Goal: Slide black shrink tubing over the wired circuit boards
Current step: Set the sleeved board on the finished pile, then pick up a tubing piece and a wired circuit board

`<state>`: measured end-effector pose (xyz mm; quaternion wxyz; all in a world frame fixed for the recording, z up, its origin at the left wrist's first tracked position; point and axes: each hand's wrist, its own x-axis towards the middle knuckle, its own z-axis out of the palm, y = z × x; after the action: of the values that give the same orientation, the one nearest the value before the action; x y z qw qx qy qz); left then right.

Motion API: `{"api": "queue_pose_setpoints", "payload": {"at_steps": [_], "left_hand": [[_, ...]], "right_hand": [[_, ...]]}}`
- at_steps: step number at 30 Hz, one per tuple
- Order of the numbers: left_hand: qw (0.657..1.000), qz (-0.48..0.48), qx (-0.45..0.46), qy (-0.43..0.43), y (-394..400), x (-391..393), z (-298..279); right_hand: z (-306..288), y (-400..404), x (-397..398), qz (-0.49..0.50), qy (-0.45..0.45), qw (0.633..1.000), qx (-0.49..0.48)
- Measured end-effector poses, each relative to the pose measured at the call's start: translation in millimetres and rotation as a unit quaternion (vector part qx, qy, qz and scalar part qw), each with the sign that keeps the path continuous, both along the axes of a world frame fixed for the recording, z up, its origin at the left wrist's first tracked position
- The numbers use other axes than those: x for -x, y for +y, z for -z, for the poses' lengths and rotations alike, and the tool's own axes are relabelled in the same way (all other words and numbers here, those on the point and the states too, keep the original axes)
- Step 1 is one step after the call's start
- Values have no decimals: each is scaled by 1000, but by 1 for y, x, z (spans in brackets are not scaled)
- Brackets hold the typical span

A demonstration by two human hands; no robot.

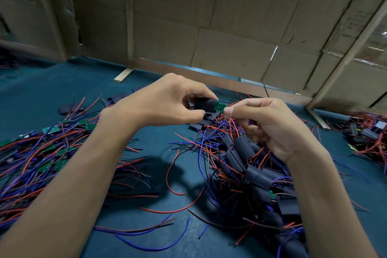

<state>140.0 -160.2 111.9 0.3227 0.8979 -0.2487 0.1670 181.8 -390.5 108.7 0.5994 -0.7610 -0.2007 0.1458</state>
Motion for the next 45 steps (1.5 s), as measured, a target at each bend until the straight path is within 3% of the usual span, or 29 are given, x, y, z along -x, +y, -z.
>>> {"api": "queue_pose_setpoints", "payload": {"at_steps": [3, 9, 19, 22, 31, 45], "left_hand": [[1000, 9, -4, -19, -2, -2, 2], [999, 25, 19, -17, -3, -5, 7], [996, 10, -31, -77, -7, -8, 14], [994, 8, -44, -99, -8, -7, 14], [986, 29, -91, -137, -23, -7, 15], [993, 18, -44, -108, -22, 1, 13]], "right_hand": [[-1, 0, 2, 17, -41, 999, 15], [-3, -1, 8, 19, -219, 973, 66], [-4, -5, 12, 15, -377, 919, 116], [-5, -5, 12, 18, -362, 926, 106], [-2, -4, 4, 23, -169, 985, 37], [3, 0, -5, -23, -90, 995, -43]]}}
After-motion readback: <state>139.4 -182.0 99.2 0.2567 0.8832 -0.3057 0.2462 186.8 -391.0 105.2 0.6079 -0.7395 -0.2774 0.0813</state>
